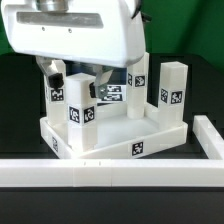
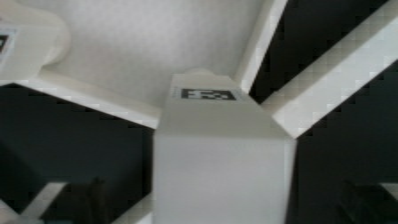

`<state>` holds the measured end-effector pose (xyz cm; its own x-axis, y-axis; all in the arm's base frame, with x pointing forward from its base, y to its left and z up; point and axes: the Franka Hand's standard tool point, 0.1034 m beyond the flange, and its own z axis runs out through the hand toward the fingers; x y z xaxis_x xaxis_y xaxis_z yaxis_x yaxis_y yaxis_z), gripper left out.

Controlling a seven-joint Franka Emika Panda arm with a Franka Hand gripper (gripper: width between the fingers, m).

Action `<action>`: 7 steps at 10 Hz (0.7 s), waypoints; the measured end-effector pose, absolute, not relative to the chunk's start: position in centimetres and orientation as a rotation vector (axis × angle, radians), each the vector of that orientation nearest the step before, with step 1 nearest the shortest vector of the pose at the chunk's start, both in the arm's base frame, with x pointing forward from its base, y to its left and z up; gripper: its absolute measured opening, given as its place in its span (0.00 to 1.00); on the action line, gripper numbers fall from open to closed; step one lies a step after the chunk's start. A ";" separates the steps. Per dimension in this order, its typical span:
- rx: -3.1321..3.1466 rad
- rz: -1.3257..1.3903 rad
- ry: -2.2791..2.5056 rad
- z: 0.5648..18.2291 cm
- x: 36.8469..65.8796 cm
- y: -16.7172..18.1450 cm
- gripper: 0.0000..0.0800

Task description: Assemble desk

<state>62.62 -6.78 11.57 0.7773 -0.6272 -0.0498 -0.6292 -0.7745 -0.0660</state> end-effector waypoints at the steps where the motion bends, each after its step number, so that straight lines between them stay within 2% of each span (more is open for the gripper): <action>1: -2.941 0.026 0.853 11.6 62.6 -7.0 0.81; 7: -3.076 0.007 0.124 11.5 62.6 -6.2 0.81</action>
Offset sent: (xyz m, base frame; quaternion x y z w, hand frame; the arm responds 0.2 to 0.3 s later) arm 0.0000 0.0000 0.0000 0.0000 0.0000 -0.1938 0.9810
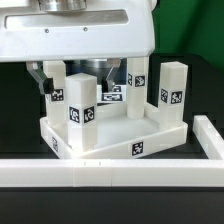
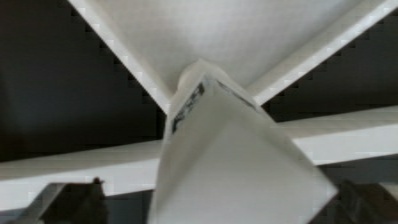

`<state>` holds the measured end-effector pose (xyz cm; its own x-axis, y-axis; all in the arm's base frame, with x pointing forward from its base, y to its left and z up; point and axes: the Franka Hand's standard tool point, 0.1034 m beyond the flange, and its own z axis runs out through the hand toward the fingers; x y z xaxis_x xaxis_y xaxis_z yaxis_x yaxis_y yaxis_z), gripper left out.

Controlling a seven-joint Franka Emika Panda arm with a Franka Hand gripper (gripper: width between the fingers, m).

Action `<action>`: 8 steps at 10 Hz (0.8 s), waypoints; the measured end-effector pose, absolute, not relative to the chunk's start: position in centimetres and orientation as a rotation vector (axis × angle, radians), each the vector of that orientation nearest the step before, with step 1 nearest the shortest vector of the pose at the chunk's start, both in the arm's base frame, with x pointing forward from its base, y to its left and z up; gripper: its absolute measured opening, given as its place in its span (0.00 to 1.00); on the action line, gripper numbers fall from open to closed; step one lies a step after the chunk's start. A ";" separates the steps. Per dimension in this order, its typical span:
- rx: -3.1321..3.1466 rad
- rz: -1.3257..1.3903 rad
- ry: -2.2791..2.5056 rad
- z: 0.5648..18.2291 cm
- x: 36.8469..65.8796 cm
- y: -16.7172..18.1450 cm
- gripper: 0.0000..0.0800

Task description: Assemble desk

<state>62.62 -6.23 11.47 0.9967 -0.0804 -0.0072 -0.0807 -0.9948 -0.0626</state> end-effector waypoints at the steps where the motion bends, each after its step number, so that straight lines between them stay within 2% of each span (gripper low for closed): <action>1: -3.077 0.007 0.006 11.4 62.5 -6.1 0.81; 8: -3.044 -0.040 -0.704 10.5 62.1 -6.7 0.80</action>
Offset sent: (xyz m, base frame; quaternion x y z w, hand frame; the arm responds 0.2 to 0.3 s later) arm -0.0103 0.0059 0.0003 0.0090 0.0067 -0.2200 0.9754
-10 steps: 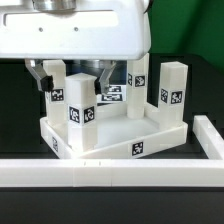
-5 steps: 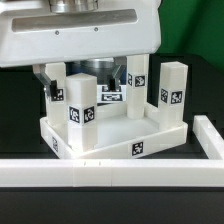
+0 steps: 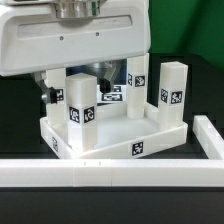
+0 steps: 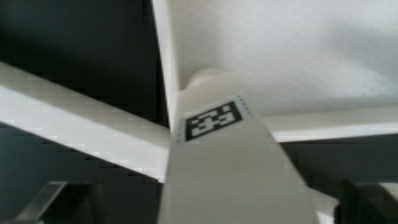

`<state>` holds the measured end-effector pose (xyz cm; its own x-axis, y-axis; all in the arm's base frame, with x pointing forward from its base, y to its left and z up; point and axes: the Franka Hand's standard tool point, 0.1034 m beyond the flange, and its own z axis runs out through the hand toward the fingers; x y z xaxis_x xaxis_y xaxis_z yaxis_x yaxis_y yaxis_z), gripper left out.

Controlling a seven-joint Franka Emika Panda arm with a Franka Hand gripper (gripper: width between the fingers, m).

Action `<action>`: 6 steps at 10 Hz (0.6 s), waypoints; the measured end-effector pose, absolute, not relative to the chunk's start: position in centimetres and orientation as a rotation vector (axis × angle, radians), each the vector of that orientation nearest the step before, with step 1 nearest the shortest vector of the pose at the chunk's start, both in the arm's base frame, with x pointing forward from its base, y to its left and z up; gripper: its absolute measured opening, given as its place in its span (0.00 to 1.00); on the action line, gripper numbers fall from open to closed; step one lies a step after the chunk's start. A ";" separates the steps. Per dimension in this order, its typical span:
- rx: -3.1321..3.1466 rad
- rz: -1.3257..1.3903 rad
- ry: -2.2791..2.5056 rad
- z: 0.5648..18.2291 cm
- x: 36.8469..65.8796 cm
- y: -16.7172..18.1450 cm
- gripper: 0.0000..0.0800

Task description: Assemble desk

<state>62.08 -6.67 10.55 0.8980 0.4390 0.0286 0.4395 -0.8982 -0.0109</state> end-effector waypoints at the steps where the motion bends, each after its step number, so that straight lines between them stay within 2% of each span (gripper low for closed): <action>1: -3.047 -0.038 -0.689 10.5 62.1 -6.7 0.80; 3: -3.048 -0.036 -0.686 10.4 62.0 -6.8 0.36; 6: -3.060 -0.034 -0.631 10.4 62.0 -7.0 0.36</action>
Offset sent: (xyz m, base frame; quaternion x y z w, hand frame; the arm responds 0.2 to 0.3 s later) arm 0.0000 0.0000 0.0000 0.0000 0.0000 0.0000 1.0000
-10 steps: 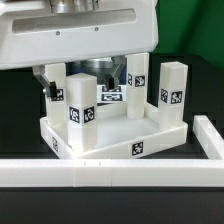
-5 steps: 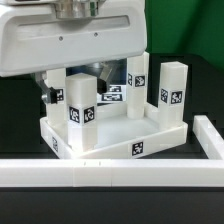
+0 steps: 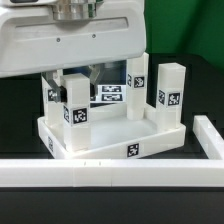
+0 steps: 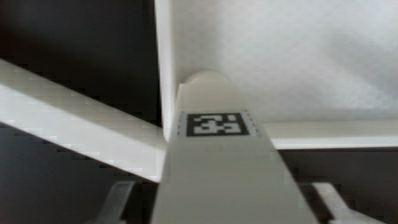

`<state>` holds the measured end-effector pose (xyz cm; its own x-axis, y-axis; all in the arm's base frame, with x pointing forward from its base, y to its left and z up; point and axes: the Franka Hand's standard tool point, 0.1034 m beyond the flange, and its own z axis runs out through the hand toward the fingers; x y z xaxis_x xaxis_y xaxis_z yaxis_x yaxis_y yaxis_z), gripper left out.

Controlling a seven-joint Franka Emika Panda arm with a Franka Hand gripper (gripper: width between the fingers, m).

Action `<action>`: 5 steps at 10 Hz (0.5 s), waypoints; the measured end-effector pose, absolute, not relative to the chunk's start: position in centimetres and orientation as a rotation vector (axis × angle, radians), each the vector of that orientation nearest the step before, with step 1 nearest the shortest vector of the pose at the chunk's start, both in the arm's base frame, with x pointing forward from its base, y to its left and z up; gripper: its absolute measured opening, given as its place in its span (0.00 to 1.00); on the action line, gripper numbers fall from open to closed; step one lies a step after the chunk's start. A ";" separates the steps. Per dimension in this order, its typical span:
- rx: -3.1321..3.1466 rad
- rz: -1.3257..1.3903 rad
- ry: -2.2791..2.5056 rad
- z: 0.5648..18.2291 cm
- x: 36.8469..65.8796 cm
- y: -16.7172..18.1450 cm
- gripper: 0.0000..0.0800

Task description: Assemble desk

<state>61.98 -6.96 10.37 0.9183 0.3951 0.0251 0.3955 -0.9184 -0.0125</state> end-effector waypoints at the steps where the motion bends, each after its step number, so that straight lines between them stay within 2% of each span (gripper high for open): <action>1: -3.080 -0.033 -0.518 10.3 62.0 -7.0 0.36; 5: -3.119 -0.028 -0.104 10.3 62.0 -7.0 0.36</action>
Offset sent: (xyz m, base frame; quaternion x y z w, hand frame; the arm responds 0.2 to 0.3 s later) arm 0.0000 0.0000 0.0000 0.0000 0.0000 0.1296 0.9916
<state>61.96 -7.00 10.29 0.9976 0.0664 0.0187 0.0667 -0.9976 -0.0201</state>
